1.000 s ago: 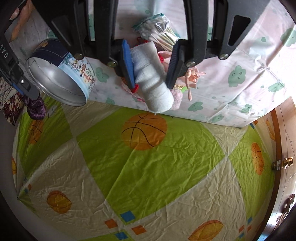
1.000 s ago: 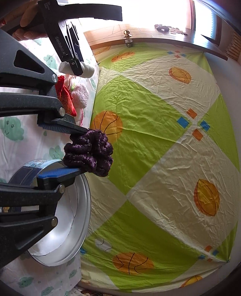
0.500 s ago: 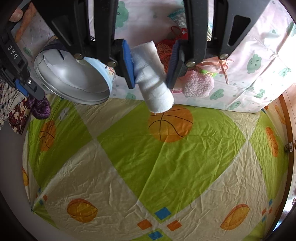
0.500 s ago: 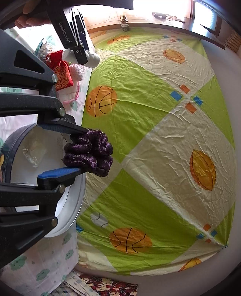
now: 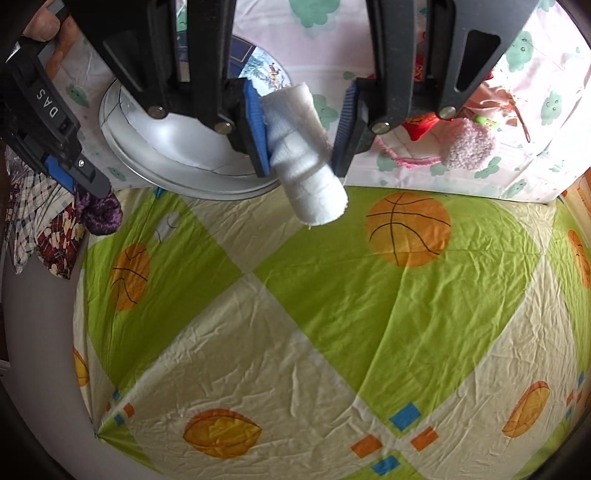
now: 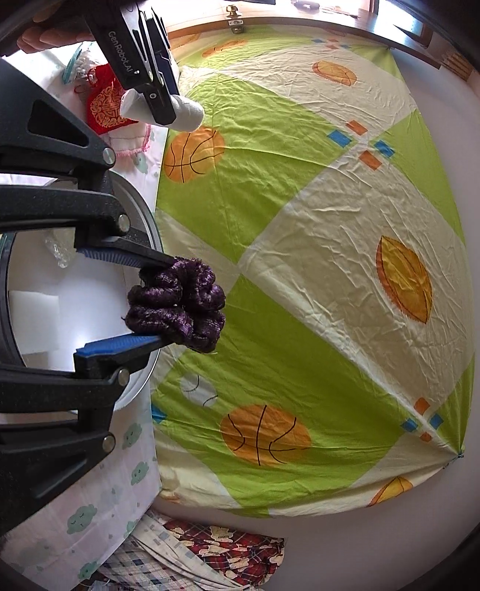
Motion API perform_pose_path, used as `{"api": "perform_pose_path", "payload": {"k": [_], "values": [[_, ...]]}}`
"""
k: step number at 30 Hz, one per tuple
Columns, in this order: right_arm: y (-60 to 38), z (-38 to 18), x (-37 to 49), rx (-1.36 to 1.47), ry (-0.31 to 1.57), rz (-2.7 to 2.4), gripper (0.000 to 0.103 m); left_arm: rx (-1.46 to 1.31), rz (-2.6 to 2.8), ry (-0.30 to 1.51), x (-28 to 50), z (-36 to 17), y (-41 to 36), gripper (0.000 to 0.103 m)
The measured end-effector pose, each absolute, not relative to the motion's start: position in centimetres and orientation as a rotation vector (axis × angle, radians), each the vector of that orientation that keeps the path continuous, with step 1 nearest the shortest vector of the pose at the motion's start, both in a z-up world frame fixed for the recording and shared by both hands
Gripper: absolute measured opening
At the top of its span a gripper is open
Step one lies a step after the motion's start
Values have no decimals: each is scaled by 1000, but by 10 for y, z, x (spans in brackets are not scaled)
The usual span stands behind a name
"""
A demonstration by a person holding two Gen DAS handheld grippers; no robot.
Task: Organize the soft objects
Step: 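Carry the towel with the left tool while the right tool carries the scrunchie over the tin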
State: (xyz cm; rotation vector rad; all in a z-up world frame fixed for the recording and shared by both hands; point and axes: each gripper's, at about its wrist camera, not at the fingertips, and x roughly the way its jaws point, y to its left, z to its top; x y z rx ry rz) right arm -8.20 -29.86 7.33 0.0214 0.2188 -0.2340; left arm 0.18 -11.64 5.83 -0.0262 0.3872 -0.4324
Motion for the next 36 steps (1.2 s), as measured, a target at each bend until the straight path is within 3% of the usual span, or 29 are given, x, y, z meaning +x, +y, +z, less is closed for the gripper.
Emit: {"api": "perform_pose_path", "payload": {"k": [36], "values": [[-381, 68, -76, 67, 258, -417, 36, 46, -524, 448, 16, 47, -225, 34]]}}
